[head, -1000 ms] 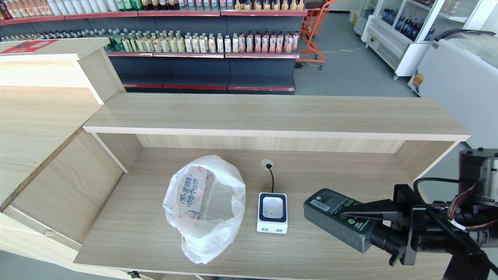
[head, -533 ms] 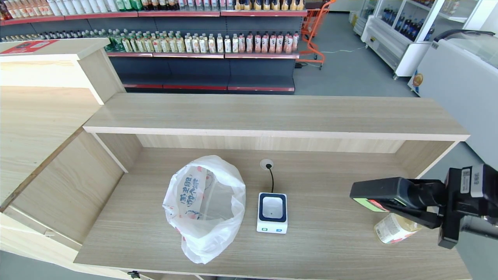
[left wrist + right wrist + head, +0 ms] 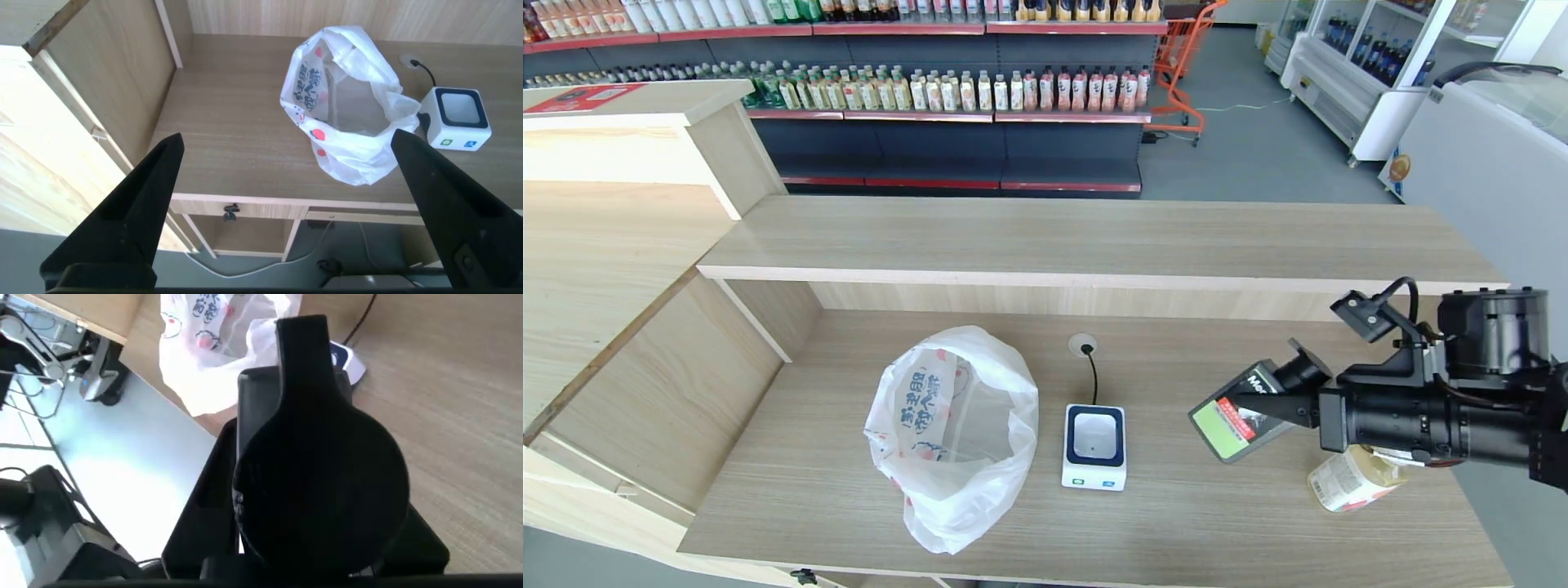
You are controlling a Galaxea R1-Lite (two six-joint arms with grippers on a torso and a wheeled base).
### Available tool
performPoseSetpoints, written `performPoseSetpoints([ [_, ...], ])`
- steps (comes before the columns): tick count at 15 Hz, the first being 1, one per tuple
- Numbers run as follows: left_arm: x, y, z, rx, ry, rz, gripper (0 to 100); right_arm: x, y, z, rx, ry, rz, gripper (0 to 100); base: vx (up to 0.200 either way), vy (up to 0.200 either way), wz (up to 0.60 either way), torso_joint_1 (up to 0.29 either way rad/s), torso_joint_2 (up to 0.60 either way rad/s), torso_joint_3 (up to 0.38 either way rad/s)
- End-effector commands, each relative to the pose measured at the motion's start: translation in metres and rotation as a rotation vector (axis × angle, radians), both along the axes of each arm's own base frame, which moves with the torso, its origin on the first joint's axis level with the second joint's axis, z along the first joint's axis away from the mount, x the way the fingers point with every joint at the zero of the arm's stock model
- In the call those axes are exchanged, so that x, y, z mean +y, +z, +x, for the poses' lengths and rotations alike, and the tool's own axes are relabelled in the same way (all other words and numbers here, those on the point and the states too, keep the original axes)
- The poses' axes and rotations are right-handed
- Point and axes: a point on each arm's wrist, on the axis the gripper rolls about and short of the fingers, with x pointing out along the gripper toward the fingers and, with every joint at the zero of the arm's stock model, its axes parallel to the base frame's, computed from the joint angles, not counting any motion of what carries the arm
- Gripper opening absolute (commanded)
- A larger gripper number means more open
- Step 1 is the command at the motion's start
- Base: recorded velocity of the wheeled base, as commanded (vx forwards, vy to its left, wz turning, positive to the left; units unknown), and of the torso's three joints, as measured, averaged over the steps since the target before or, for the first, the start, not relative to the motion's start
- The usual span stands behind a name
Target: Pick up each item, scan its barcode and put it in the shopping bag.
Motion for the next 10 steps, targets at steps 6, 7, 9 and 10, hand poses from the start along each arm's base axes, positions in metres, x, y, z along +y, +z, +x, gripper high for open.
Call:
performPoseSetpoints([
  [6, 0.0, 0.0, 0.0, 0.0, 0.0, 0.0, 100, 0.047, -0.077, 0.06, 0.184, 0.109, -0.069, 0, 0.0, 0.0, 0.0, 0.0, 0.0, 0.0],
  [7, 0.0, 0.0, 0.0, 0.0, 0.0, 0.0, 100, 0.048, -0.085, 0.065, 0.183, 0.116, -0.085, 0, 0.0, 0.0, 0.0, 0.0, 0.0, 0.0],
  [9, 0.0, 0.0, 0.0, 0.0, 0.0, 0.0, 100, 0.05, -0.092, 0.073, 0.182, 0.119, -0.092, 0, 0.0, 0.0, 0.0, 0.0, 0.0, 0.0],
  [10, 0.0, 0.0, 0.0, 0.0, 0.0, 0.0, 100, 0.052, -0.094, 0.076, 0.186, 0.122, -0.093, 0, 0.0, 0.0, 0.0, 0.0, 0.0, 0.0],
])
